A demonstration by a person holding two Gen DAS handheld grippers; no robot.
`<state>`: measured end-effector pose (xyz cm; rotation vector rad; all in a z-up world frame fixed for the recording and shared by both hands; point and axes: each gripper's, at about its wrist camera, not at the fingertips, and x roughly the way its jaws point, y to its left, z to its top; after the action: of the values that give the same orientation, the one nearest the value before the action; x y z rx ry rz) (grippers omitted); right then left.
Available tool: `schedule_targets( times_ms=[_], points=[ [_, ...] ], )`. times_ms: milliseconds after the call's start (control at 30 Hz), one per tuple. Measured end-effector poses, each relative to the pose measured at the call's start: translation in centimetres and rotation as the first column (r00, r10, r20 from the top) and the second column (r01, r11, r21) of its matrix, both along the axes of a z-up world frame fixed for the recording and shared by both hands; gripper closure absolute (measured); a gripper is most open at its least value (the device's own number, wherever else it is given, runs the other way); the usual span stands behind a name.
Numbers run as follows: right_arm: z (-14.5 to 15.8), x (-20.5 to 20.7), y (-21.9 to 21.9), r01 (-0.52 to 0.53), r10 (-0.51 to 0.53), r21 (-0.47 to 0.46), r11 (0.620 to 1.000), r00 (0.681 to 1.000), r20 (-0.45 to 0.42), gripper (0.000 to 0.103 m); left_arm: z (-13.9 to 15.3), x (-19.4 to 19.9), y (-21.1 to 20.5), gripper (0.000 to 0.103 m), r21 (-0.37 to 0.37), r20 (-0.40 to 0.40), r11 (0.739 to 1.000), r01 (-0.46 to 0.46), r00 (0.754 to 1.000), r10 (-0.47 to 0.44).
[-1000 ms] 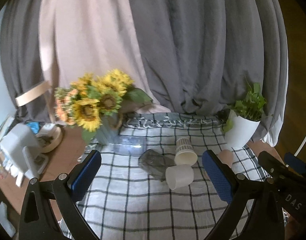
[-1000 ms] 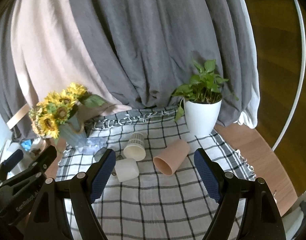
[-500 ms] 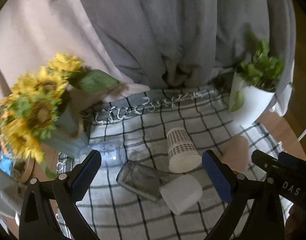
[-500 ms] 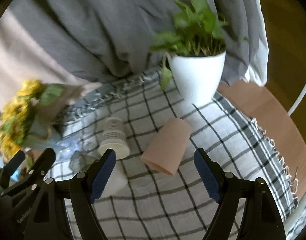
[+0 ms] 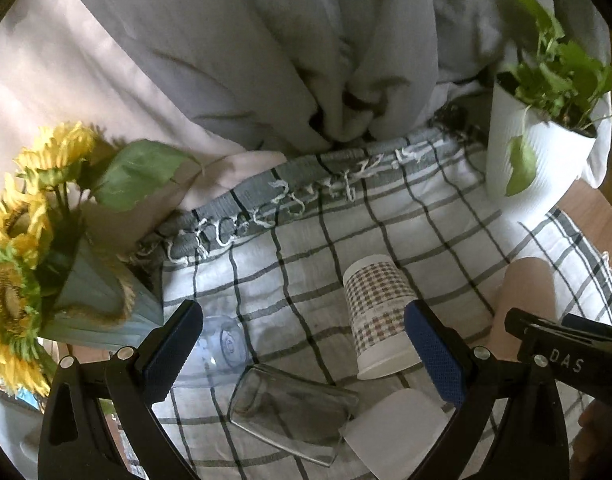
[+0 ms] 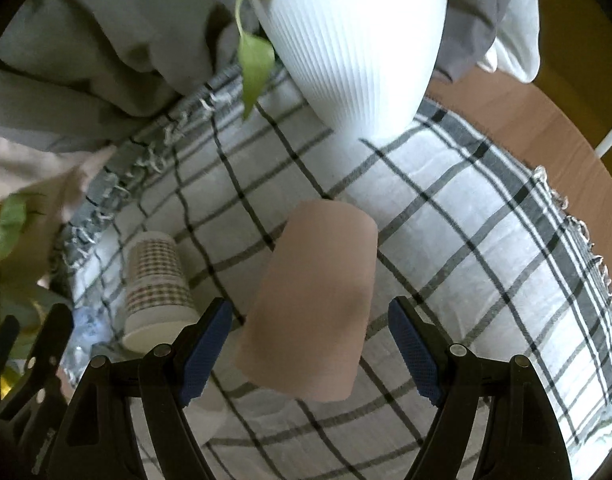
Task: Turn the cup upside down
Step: 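Move the right gripper down to the pink cup lying on its side, then close the right gripper on the pink cup's body and lift it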
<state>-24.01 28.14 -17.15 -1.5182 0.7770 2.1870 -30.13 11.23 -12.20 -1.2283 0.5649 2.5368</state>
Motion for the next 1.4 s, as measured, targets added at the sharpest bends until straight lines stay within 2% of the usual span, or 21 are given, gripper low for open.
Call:
schedule_targets(
  times_ms=[267, 500, 633, 833, 1033, 1133, 1267, 1400],
  points=[
    [-2.5, -1.3, 0.1, 0.008, -0.005, -0.038, 0.999, 0.998, 0.070, 0.023, -1.3, -1.1, -0.2, 0.000, -0.020, 0.045, 1.000, -0.021, 0.999, 0.022],
    [-2.9, -1.5, 0.0, -0.038, 0.042, -0.064, 0.997, 0.997, 0.062, 0.027, -1.0, 0.0, 0.1, 0.000, -0.037, 0.033, 0.999, -0.039, 0.999, 0.040],
    [-1.8, -0.4, -0.3, -0.064, 0.065, -0.048, 0.997, 0.997, 0.035, 0.028, -0.2, 1.3, -0.3, 0.000, -0.017, 0.027, 0.998, -0.053, 0.998, 0.054],
    [1.8, 1.9, -1.7, -0.146, 0.147, 0.021, 0.989, 0.988, -0.049, 0.032, 1.5, 4.6, -1.7, 0.000, 0.048, 0.030, 0.994, -0.099, 0.995, 0.098],
    [5.7, 6.0, -4.0, -0.237, 0.245, 0.070, 0.969, 0.960, -0.133, 0.032, 2.6, 9.3, -4.8, 0.000, 0.098, 0.030, 0.979, -0.177, 0.984, 0.175],
    [6.8, 7.7, -5.5, -0.288, 0.296, 0.072, 0.955, 0.942, -0.158, 0.032, 2.6, 11.6, -7.0, 0.000, 0.096, 0.032, 0.967, -0.236, 0.972, 0.234],
    [6.7, 9.7, -7.9, -0.363, 0.368, 0.065, 0.930, 0.916, -0.158, 0.032, 1.8, 14.2, -9.9, 0.000, 0.073, 0.048, 0.947, -0.313, 0.949, 0.310],
    [5.4, 10.8, -10.3, -0.450, 0.453, 0.056, 0.891, 0.881, -0.138, 0.032, 0.1, 15.9, -12.4, 0.000, 0.061, 0.101, 0.924, -0.377, 0.923, 0.371]
  ],
)
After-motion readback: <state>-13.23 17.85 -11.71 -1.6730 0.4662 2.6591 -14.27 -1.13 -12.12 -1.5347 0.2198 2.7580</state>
